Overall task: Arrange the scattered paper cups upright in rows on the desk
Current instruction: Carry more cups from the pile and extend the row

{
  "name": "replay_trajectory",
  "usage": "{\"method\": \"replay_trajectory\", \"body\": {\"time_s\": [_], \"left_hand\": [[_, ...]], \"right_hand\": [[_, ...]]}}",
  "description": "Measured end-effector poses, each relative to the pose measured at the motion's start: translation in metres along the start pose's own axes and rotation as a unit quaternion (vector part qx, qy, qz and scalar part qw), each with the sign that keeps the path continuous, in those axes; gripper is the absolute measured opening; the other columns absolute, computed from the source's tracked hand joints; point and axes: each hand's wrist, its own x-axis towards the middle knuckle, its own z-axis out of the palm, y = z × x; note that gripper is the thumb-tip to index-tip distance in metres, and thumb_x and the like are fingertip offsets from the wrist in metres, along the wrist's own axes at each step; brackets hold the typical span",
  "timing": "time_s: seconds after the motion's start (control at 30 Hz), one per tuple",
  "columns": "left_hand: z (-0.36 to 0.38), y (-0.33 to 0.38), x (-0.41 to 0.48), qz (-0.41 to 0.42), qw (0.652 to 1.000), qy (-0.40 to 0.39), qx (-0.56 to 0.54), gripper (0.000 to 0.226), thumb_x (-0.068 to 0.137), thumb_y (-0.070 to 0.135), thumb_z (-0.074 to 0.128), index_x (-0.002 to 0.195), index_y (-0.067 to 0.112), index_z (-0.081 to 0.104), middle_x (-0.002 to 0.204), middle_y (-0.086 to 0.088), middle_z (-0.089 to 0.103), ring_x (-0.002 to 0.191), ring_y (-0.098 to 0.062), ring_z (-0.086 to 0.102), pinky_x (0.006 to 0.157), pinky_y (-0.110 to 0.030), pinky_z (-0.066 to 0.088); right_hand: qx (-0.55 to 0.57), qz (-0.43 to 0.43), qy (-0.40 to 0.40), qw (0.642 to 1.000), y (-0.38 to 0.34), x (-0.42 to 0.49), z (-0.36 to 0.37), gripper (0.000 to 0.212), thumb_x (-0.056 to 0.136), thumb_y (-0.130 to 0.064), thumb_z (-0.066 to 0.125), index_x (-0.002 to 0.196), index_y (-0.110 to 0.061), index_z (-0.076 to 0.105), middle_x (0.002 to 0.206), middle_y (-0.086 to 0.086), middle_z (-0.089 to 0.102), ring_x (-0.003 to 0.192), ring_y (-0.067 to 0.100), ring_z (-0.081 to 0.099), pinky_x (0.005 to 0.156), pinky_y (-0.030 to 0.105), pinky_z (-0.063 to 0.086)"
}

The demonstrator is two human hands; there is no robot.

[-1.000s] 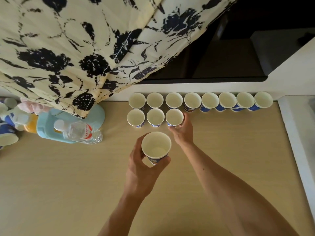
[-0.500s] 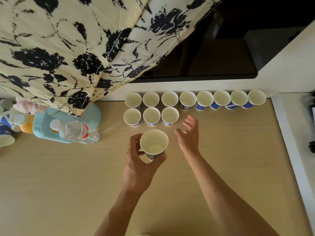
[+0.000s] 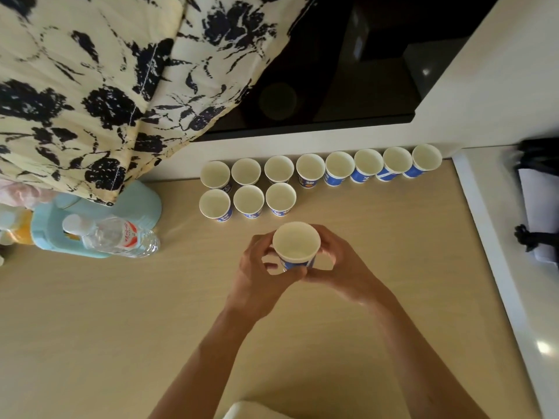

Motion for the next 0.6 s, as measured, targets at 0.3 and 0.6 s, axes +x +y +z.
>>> {"method": "replay_trajectory", "body": {"time_s": [0.3, 0.6], "left_hand": [[0.003, -0.001, -0.006, -0.041, 0.998, 0.035, -0.014, 0.066, 0.075, 0.026, 0.09, 0.132, 0.032, 0.058, 0.13, 0.014, 0.061, 0.112, 0.001, 0.061, 0.089, -0.026, 0.054], [0.007, -0.014, -0.019, -0.087, 0.994, 0.055, -0.037, 0.045, 0.082, 0.021, 0.084, 0.121, 0.03, 0.064, 0.124, 0.017, 0.065, 0.108, 0.002, 0.063, 0.085, -0.024, 0.054]], "right_hand": [[0.003, 0.028, 0.221, 0.975, 0.036, 0.035, -0.006, 0.06, 0.072, -0.007, 0.087, 0.12, -0.028, 0.058, 0.109, -0.012, 0.068, 0.093, 0.007, 0.065, 0.083, 0.022, 0.05], [-0.058, 0.053, 0.28, 0.957, 0.083, 0.094, -0.013, 0.055, 0.072, -0.01, 0.082, 0.118, -0.021, 0.054, 0.108, -0.006, 0.067, 0.093, 0.015, 0.067, 0.083, 0.039, 0.059]]}}
